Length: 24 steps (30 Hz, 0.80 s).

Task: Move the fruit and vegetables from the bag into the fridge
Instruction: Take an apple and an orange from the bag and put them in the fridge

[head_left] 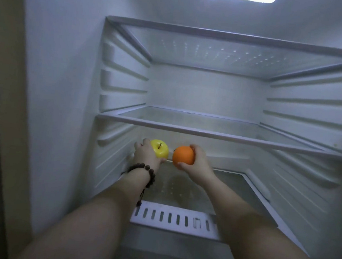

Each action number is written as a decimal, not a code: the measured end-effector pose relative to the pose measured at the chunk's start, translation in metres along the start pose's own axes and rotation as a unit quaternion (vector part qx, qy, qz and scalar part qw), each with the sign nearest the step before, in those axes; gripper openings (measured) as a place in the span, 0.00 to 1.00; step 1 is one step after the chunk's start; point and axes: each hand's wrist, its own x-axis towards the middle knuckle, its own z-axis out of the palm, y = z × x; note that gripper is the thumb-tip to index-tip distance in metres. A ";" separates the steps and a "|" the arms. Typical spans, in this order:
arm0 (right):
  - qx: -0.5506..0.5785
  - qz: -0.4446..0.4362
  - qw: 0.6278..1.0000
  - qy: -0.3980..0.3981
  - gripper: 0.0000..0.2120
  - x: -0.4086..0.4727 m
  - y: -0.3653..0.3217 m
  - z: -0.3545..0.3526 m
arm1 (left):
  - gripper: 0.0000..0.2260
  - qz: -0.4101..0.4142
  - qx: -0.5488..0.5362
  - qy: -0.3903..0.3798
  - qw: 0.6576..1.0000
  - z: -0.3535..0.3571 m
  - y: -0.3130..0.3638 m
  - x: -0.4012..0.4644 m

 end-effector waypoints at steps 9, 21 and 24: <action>0.067 0.035 0.996 -0.055 0.37 0.020 0.016 0.017 | 0.24 -0.005 -0.001 -0.010 1.000 0.019 -0.022 0.024; -0.012 0.015 0.998 -0.052 0.44 -0.018 -0.008 -0.009 | 0.37 0.062 0.079 -0.040 0.994 -0.019 -0.003 -0.017; -0.058 -0.004 0.997 -0.044 0.41 -0.042 -0.022 -0.019 | 0.32 0.111 0.123 -0.023 0.986 -0.041 0.004 -0.043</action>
